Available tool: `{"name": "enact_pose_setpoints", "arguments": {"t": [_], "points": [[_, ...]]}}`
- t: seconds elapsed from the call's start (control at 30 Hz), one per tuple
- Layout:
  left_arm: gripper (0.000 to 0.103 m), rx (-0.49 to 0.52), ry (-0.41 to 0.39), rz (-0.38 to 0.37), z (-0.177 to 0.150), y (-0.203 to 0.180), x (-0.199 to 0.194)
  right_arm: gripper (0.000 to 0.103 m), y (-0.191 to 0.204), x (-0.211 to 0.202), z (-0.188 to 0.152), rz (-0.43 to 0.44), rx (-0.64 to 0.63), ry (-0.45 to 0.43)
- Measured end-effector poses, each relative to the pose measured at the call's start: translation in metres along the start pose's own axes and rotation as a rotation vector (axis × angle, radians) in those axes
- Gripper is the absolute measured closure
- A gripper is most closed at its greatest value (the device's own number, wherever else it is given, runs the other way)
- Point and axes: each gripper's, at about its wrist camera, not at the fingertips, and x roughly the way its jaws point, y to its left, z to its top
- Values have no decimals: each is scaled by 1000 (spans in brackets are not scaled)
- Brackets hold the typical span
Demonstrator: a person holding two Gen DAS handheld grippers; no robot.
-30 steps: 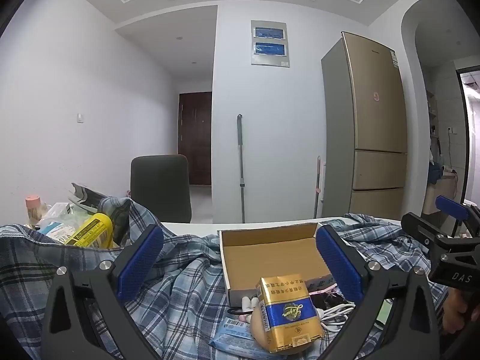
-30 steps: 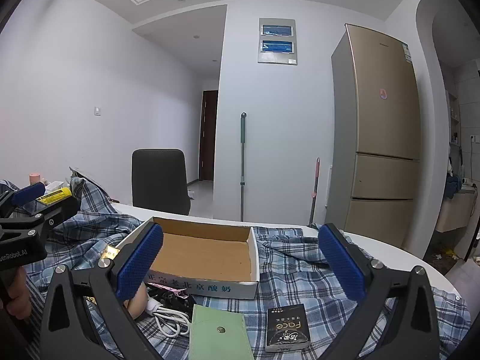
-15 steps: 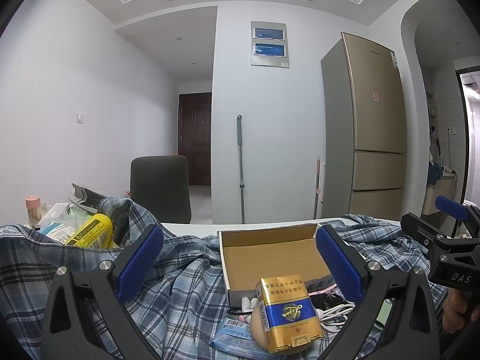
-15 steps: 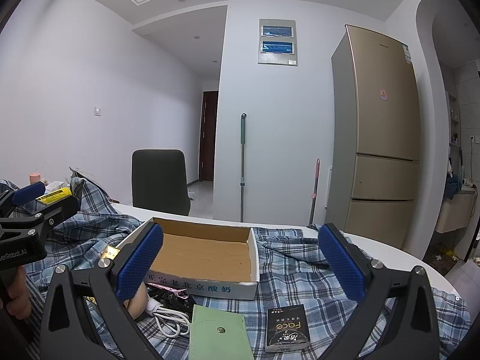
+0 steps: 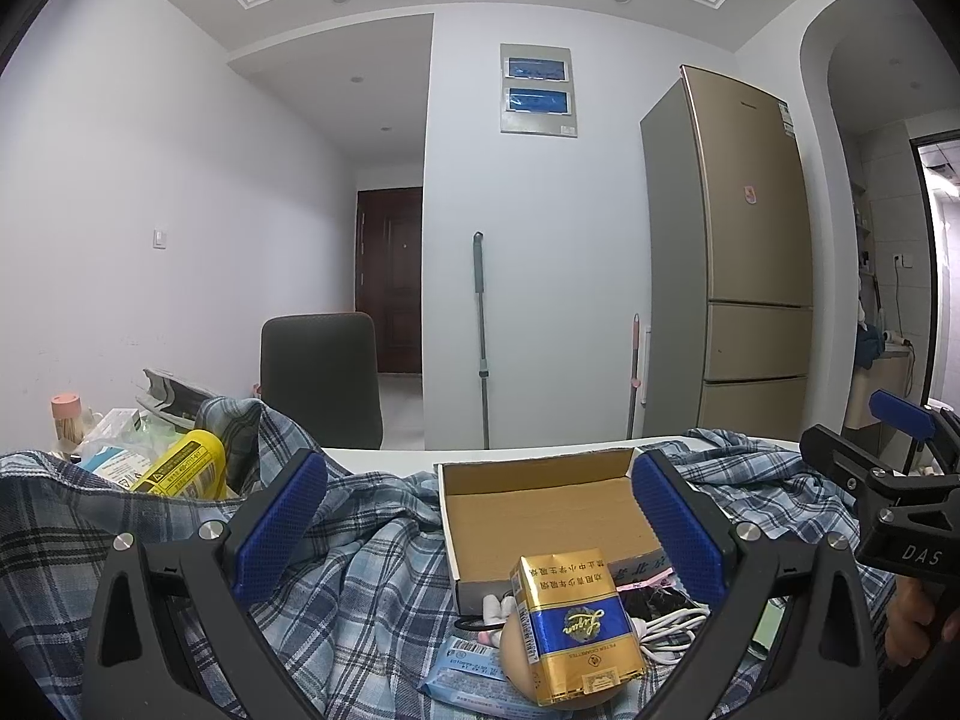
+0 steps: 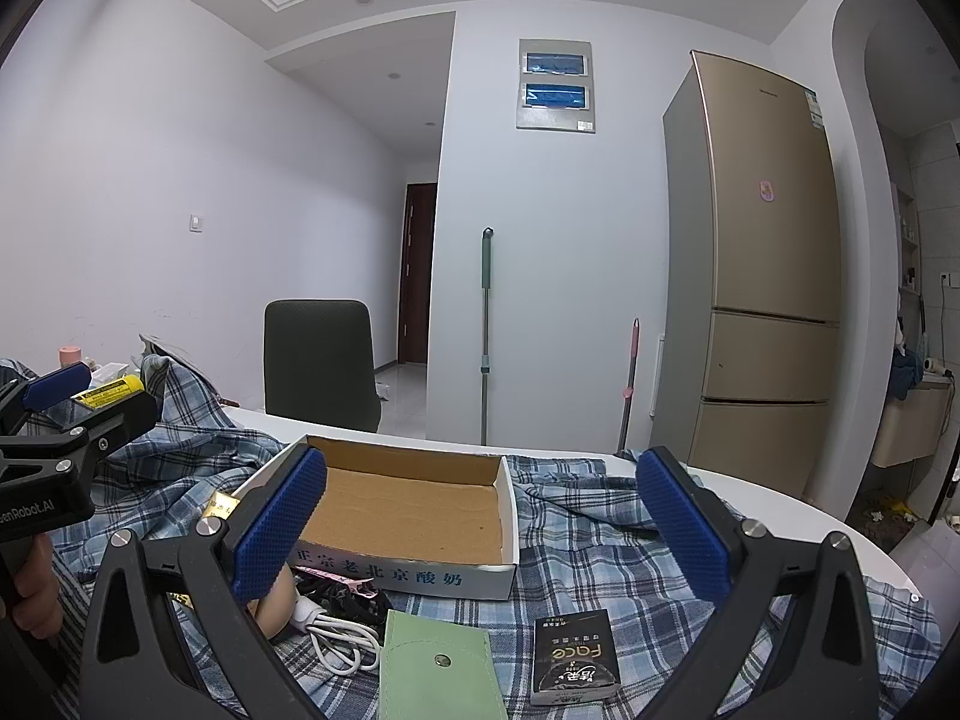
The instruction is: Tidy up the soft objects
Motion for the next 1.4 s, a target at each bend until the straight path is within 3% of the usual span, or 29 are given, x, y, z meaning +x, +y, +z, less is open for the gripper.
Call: {"name": "enact_pose_setpoints", "arguments": {"t": [1.0,1.23,1.4], "points": [[0,3,20,-11,0,1,1,0,-2,-2,2,-1,6,6],[0,-11,91,-37,5,0,6,0,-2,-1,3,1,11,13],[0,-31,195,-16,13,0,13,0,-9,9,7,18,38,80]]}}
